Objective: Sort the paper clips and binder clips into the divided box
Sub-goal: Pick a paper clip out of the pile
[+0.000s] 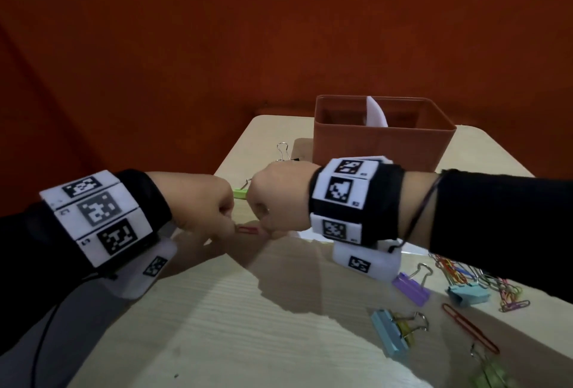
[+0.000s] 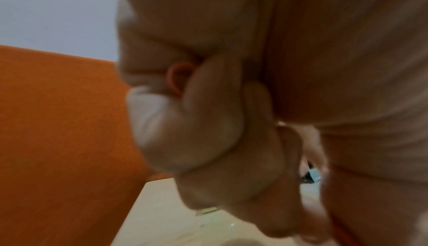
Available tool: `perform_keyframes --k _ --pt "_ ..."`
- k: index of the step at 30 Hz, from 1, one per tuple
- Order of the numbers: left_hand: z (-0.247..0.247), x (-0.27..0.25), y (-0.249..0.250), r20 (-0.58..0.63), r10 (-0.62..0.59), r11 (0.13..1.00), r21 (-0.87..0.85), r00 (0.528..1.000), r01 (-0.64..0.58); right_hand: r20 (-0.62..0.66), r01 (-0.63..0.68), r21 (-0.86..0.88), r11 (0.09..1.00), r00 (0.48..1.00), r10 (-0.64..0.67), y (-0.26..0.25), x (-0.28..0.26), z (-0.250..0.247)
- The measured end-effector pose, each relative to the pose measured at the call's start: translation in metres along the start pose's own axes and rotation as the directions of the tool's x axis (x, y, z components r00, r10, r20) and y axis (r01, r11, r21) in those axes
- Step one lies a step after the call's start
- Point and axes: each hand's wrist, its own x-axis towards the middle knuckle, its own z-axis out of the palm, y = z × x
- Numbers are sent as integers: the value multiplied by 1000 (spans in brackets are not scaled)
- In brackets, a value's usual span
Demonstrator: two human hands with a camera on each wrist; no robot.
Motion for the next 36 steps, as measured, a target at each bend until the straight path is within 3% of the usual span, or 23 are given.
perform_keyframes --k 6,11,16,19,22,26,29,33,36 --pt "-30 -2 -7 -157 -46 968 -252 987 5 95 34 -55 998 995 -28 -9 13 -1" --pt "-53 5 3 -327 -21 905 -408 945 -121 228 53 -47 997 973 -41 -7 12 3" --pt "-72 23 27 -373 28 830 -508 927 -230 328 -25 68 997 945 2 5 1 6" --pt "-85 32 45 -451 89 796 -503 888 -336 210 -43 64 997 977 28 19 -19 -3" --pt "-99 44 63 -573 126 753 -476 810 -454 48 -127 129 984 991 122 47 -39 -17" --pt "-112 63 93 -642 160 701 -461 750 -544 -80 -318 349 881 927 366 92 -59 -33" --pt "-116 82 113 -626 185 708 -449 757 -545 -69 -430 469 771 852 518 120 -71 -43" --pt "-113 102 127 -513 194 806 -403 836 -434 0 -478 643 598 781 625 147 -72 -45" --pt "-106 112 129 -431 196 814 -430 881 -391 1 -485 651 585 771 637 156 -60 -44"
